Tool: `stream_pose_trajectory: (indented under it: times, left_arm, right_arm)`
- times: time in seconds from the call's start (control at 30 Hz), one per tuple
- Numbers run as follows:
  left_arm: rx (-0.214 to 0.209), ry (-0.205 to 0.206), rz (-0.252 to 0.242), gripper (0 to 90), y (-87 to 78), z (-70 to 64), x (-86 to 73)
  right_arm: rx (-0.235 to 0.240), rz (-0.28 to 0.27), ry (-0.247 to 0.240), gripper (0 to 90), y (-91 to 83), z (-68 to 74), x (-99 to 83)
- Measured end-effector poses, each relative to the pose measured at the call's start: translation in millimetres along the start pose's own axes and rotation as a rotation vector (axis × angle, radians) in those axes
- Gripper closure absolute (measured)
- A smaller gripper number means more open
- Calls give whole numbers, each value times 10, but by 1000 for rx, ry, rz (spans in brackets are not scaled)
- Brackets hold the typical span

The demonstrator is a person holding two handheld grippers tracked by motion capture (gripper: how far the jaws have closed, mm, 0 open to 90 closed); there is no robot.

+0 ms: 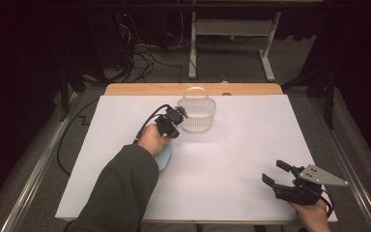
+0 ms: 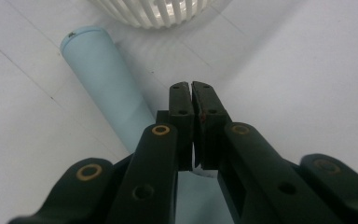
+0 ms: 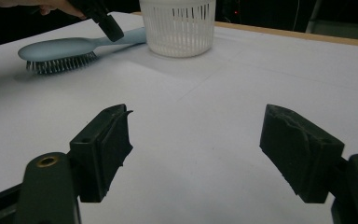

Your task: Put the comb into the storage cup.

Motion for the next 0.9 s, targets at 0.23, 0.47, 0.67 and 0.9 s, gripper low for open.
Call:
stream_pose_trajectory:
  times: [0.23,0.47,0.67,0.9]
  left_arm:
    - [6,-11,18,871,44,47,-6]
    - [4,-26,19,871,65,97,-15]
    - [6,-36,26,872,84,128,-19]
    - [8,-62,26,871,89,204,-52]
  right_arm:
    - [2,2,-2,245,3,3,-1]
    - [4,3,-2,245,2,3,-3]
    - [6,7,-2,245,3,6,-5]
    - [6,7,-1,245,1,7,-7]
Point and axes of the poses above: each handheld gripper's, and its own axes: y roughly forward along the jaws, x roughly out of its top, z roughly to its left, the point moved 3 cm from there along y, roughly forward along the jaws, and after that the axes turned 11 degrees about z, right-handed, at the moved point
